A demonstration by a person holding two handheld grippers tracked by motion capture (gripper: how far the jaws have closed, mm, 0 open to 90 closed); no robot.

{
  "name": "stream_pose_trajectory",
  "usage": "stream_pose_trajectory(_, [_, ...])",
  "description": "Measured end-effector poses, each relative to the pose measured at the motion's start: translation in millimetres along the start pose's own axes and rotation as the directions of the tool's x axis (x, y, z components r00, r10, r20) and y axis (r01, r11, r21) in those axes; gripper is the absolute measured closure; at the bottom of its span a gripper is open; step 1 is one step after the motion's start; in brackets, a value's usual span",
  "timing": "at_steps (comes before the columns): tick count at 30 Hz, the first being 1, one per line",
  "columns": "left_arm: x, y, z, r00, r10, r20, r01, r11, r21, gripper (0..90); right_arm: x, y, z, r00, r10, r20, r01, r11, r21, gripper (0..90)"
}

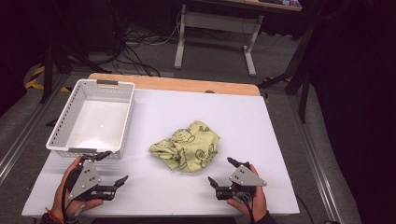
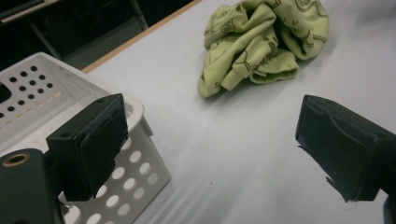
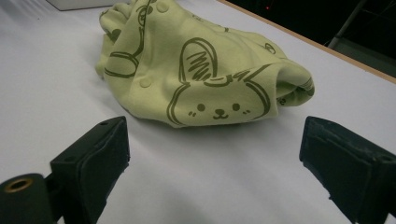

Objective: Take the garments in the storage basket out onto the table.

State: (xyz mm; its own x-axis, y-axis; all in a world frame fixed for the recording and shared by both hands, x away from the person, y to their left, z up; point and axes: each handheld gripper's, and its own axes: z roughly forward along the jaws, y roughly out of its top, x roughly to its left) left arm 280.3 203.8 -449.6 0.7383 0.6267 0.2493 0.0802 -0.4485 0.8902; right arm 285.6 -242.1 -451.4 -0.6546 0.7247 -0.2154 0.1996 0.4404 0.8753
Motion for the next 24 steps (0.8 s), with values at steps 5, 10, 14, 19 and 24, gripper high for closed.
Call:
stream_pose_trajectory(5, [-0.6,-2.8,3.2,1.0,-0.001,0.009,0.001,0.9997,0.023,9.4,-0.2,1.2,0.1,1.0,-0.007,-0.005,0.007,1.0,-0.006,9.1])
stream_pose_trajectory(10, [-1.7,-2.6,5.1,0.9999,0.002,0.017,-0.002,0.9996,0.029,9.4,1.0,1.7,0.7,0.9999,-0.014,-0.009,0.014,1.0,-0.006,9.1])
stream_pose_trajectory(14, [-2.8,-2.7,7.3,0.9994,0.011,0.033,-0.012,0.9993,0.036,9.3,1.3,2.0,-0.6,0.9999,-0.017,-0.004,0.017,1.0,-0.007,9.1])
stream_pose_trajectory(19, [-3.9,-2.4,9.2,0.9989,0.018,0.043,-0.02,0.9991,0.038,9.3,2.4,2.1,-1.1,0.9998,-0.019,-0.001,0.019,1.0,-0.006,9.1])
stream_pose_trajectory(24, [-2.9,-3.0,9.6,0.9991,0.012,0.04,-0.013,0.999,0.042,9.3,1.9,1.7,-0.1,0.9997,-0.022,-0.006,0.022,1.0,-0.003,9.1])
